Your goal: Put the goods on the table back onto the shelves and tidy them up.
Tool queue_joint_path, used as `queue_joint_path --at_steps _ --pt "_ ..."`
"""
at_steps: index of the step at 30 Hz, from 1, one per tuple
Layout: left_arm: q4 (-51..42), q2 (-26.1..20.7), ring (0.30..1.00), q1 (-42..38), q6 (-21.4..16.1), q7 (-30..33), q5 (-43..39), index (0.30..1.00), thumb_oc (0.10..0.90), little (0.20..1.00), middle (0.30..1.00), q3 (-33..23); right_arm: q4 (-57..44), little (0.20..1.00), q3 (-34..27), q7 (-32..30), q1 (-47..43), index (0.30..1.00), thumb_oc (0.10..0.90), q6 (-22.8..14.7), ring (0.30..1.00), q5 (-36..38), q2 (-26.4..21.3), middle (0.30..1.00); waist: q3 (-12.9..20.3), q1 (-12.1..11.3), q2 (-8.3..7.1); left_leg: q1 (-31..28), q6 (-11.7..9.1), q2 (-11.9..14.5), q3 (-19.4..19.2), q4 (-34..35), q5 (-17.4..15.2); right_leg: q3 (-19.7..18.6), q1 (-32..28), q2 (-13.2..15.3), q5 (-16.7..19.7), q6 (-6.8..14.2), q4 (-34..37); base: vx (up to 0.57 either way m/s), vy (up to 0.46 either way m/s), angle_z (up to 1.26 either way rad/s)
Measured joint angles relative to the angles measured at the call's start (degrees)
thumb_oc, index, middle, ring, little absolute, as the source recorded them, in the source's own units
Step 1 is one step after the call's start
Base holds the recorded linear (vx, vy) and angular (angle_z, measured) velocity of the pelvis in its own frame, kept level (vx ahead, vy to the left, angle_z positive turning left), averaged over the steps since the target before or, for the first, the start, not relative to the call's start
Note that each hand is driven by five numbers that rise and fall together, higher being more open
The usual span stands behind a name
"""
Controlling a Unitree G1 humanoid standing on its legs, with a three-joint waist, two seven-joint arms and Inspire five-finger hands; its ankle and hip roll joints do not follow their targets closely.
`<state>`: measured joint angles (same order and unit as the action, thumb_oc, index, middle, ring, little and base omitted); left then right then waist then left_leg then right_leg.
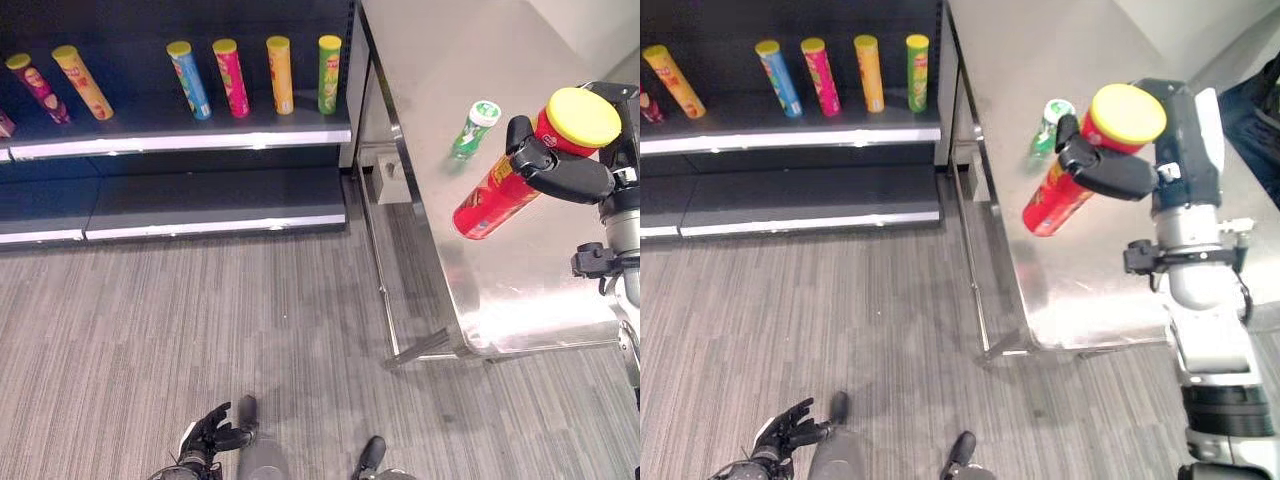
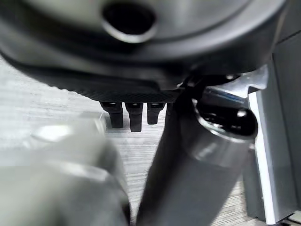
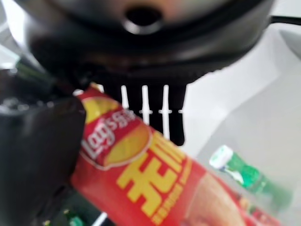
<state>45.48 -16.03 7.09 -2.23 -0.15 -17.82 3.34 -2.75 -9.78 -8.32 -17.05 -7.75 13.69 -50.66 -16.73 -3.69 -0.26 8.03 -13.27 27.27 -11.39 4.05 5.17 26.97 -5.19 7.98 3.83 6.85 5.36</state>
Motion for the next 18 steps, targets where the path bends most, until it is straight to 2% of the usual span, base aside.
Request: queue_joint_path --at_steps 1,2,3,4,5,6,7,8,9,10,11,12,13,14,15,18 --pt "0.7 0.6 0.900 -0.4 0.0 -0.3 0.3 0.900 0.800 0.900 0.900 0.4 -0.6 0.300 -1.3 0.0 1.5 0.300 0.400 0.1 0.300 -0.5 0.0 0.300 0.1 0.0 0.12 -0.5 -0.7 -0.6 -1.1 0.2 0.4 0.5 -0.5 1.7 0.5 1.6 0.0 0.20 0.490 0.21" --pt "1.7 2.0 0.900 -1.7 0.1 -0.3 1.8 0.900 0.800 0.900 0.900 1.5 -1.5 0.300 -5.0 0.0 5.1 0.300 0.400 0.3 0.300 -2.2 0.0 0.300 0.6 0.5 0.87 -1.1 -1.0 -4.4 -2.1 -0.1 1.0 2.3 -2.5 5.5 1.3 3.9 0.0 0.22 0.770 0.44" --pt "0.5 1.9 0.900 -0.6 -0.1 -0.6 3.4 0.900 0.800 0.900 0.900 3.4 -1.9 0.300 -6.6 -0.8 6.4 0.300 0.400 0.9 0.300 -4.0 1.7 0.300 2.0 1.6 0.61 -2.2 0.2 -10.2 -0.4 -0.6 6.8 2.5 -4.2 10.1 2.0 5.7 -0.5 0.15 0.611 0.48" --pt "0.5 -0.3 0.900 -1.5 -0.1 -0.3 4.0 0.900 0.800 0.900 0.900 3.3 -2.3 0.300 -5.2 -1.1 5.9 0.300 0.400 1.5 0.300 -4.0 4.4 0.300 2.1 1.6 -2.34 -1.6 5.0 -14.8 -2.4 -2.6 4.1 3.2 -2.2 14.8 4.1 5.0 -3.8 0.10 0.595 0.18" --pt "0.8 -1.6 0.900 -2.4 0.1 -0.6 4.5 0.900 0.800 0.900 0.900 3.3 -2.5 0.300 -3.6 -1.1 5.0 0.300 0.400 1.8 0.300 -4.2 5.9 0.300 1.8 1.4 -3.05 -1.6 5.8 -16.4 -3.3 -3.8 3.7 3.7 0.0 17.6 5.5 3.2 -7.9 0.05 0.260 -0.04" --pt "0.7 -2.3 0.900 -2.9 0.1 -0.5 4.6 0.900 0.800 0.900 0.900 2.9 -3.0 0.300 -1.6 -0.9 5.1 0.300 0.400 1.9 0.300 -4.2 6.3 0.300 2.0 1.4 -2.88 -2.2 6.9 -17.3 -3.8 -4.1 3.2 3.9 2.1 19.9 7.6 0.4 -11.8 0.05 0.254 -0.02" --pt "-0.5 -3.3 0.900 -3.0 -0.1 -0.3 4.6 0.900 0.800 0.900 0.900 2.5 -3.7 0.300 -0.2 -0.2 5.5 0.300 0.400 1.9 0.300 -4.4 5.9 0.300 2.0 1.1 -2.48 -2.4 8.1 -18.2 -3.8 -4.2 2.4 3.2 3.3 20.5 8.0 -0.1 -13.9 0.13 0.350 0.31" --pt "-1.2 -5.6 0.900 -3.8 -0.7 -0.2 4.7 0.900 0.800 0.900 0.900 1.6 -4.9 0.300 2.6 0.3 5.4 0.300 0.400 1.9 0.300 -4.4 5.1 0.300 2.0 0.8 -2.23 -3.3 9.7 -19.4 -2.6 -3.4 1.5 1.1 4.6 18.6 3.9 0.8 -17.2 0.16 0.294 0.44" --pt "-1.1 -6.8 0.900 -4.7 -0.6 0.1 4.9 0.900 0.800 0.900 0.900 0.3 -5.6 0.300 3.5 0.8 5.3 0.300 0.400 1.7 0.300 -4.4 4.4 0.300 2.0 0.0 -2.15 -3.8 10.5 -20.5 -2.3 -3.4 0.9 0.8 4.7 16.7 1.8 0.9 -17.0 0.22 0.351 0.48" --pt "-1.1 -7.3 0.900 -5.1 -0.7 0.2 4.9 0.900 0.800 0.900 0.900 -0.8 -6.4 0.300 3.6 1.3 5.2 0.300 0.400 1.7 0.300 -4.4 3.7 0.300 1.9 -0.4 -1.63 -4.1 11.9 -20.8 -1.5 -3.4 0.0 -1.1 4.9 14.1 0.8 1.0 -17.1 0.18 0.179 0.35" --pt "-0.9 -6.6 0.900 -5.1 -0.5 1.1 4.9 0.900 0.800 0.900 0.900 -2.5 -7.1 0.300 3.6 1.8 4.1 0.300 0.400 1.2 0.300 -4.4 3.4 0.300 1.2 -0.4 1.52 -6.8 12.0 -18.7 -0.1 -0.5 0.3 -5.7 5.8 7.2 -6.3 -0.4 -18.8 0.23 0.185 0.24" --pt "-0.7 -5.0 0.900 -4.3 -0.3 1.1 4.9 0.900 0.800 0.900 0.900 -2.8 -8.0 0.300 3.5 1.8 3.5 0.300 0.400 0.6 0.300 -4.4 0.7 0.300 1.1 -0.2 3.89 -7.9 12.2 -17.6 -0.2 0.1 0.2 -7.3 8.9 1.5 -7.7 -0.8 -18.1 0.23 0.173 0.25" --pt "-0.3 -3.6 0.900 -3.3 -0.4 1.0 4.8 0.900 0.800 0.900 0.900 -3.0 -8.1 0.300 3.3 1.8 3.4 0.300 0.400 0.3 0.300 -4.4 -0.9 0.300 1.2 0.7 4.10 -8.2 12.4 -17.6 0.2 0.1 0.0 -8.9 10.8 -2.7 -6.7 -1.1 -13.0 0.27 0.150 0.51" --pt "1.0 -2.5 0.900 -3.1 -0.3 1.0 4.3 0.900 0.800 0.900 0.900 -3.7 -7.7 0.300 2.6 1.5 3.8 0.300 0.400 -0.1 0.300 -4.4 -1.0 0.300 1.3 2.5 2.76 -8.1 12.1 -18.2 3.0 0.0 -0.7 -16.5 11.4 -8.1 -2.4 -1.1 -2.1 0.27 0.066 1.07" --pt "1.8 0.4 0.900 -2.5 0.0 0.8 4.3 0.900 0.800 0.900 0.900 -3.6 -6.1 0.300 2.2 1.2 4.5 0.300 0.400 0.1 0.300 -4.4 -0.9 0.300 1.2 4.1 1.83 -9.7 11.1 -19.2 4.6 1.2 -0.4 -17.0 8.4 -8.4 3.1 -2.7 -0.1 0.24 0.004 1.08" --pt "0.4 6.2 0.900 0.1 0.1 0.3 4.3 0.900 0.800 0.900 0.900 -1.5 -4.7 0.300 0.8 1.1 6.1 0.300 0.400 1.5 0.300 -4.4 -0.8 0.300 1.1 4.7 1.52 -10.8 10.2 -21.1 3.6 -0.1 -0.7 -13.9 5.0 -8.3 1.3 -5.0 0.0 0.14 -0.060 0.73"
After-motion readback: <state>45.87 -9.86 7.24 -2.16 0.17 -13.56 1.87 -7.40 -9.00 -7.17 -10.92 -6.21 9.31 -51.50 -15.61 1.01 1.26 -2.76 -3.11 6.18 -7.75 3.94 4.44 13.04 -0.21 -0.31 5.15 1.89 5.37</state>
